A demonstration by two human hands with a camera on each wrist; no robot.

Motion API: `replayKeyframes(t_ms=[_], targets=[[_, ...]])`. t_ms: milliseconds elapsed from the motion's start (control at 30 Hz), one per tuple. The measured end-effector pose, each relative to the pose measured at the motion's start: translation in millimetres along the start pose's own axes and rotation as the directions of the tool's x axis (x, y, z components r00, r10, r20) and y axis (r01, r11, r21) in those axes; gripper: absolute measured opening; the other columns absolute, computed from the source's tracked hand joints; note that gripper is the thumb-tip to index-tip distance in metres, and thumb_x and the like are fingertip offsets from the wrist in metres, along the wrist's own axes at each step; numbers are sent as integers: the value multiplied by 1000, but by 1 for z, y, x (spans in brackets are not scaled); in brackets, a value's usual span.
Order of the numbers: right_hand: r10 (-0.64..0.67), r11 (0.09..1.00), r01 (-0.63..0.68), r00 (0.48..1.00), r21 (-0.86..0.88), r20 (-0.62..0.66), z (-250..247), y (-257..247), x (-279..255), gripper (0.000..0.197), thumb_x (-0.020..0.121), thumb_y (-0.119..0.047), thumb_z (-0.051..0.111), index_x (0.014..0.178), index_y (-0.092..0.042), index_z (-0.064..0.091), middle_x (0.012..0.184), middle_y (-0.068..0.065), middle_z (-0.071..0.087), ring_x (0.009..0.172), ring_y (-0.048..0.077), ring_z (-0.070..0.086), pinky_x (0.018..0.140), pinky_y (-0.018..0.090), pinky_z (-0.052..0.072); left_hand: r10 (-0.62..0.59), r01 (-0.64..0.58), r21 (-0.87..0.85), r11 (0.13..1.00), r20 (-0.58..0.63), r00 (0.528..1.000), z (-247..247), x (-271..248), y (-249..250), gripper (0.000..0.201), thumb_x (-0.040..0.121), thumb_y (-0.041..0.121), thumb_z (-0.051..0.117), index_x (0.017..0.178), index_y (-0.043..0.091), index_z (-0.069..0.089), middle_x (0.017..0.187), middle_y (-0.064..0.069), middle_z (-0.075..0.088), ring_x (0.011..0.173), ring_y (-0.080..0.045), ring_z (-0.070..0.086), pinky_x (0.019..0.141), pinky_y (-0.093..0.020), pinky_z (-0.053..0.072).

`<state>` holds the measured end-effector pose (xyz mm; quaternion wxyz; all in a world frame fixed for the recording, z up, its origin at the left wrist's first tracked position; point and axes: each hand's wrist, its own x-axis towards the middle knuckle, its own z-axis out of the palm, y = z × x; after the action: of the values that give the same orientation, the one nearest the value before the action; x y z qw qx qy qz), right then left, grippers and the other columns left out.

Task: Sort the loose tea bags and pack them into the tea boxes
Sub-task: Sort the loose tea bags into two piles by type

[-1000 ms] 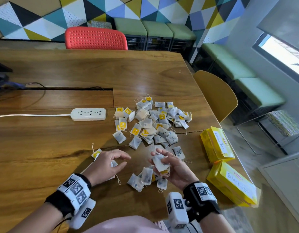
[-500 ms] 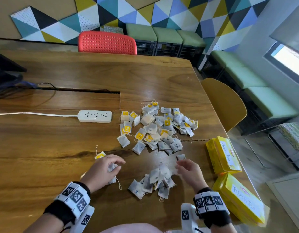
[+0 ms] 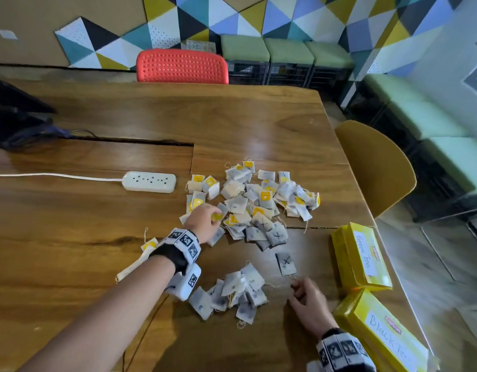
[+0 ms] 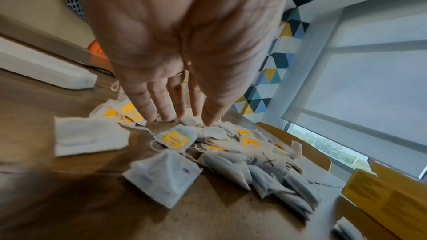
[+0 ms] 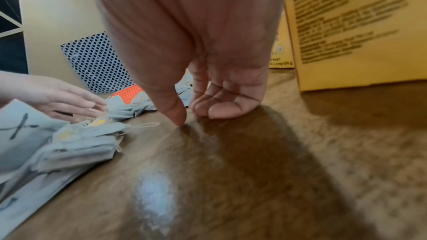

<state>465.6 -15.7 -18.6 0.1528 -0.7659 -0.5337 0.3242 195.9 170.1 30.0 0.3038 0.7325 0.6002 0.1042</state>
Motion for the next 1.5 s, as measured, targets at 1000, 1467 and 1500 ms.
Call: replayKeyframes(t_ms=[1000, 1467, 1500], targets=[[25, 994, -19, 998, -106, 59, -7, -11, 4, 15, 88, -21, 59, 81, -25, 47, 83, -9, 47, 73, 6, 43, 57, 15, 32, -224, 458, -837, 299, 405, 887, -5, -23, 17, 26, 99, 31, 47, 100, 8, 61, 85, -8, 64, 62, -10, 56, 53, -19, 49], [101, 994, -94, 986, -60, 133, -23, -30, 27, 6, 91, -22, 60, 94, -18, 59, 90, -2, 62, 85, 13, 59, 69, 21, 47, -224, 203, -180, 963, -109, 968, 18, -50, -9, 18, 92, 15, 57, 101, 14, 72, 103, -6, 68, 88, -20, 62, 69, -24, 44], [105, 993, -99, 988, -60, 109, -22, -32, 29, 7, 90, -22, 60, 95, -18, 58, 90, -2, 62, 86, 14, 59, 72, 24, 48, -195, 187, -90, 978, -93, 976, 24, -50, -7, 20, 89, 25, 65, 104, 13, 71, 107, -7, 64, 97, -21, 60, 78, -24, 44]])
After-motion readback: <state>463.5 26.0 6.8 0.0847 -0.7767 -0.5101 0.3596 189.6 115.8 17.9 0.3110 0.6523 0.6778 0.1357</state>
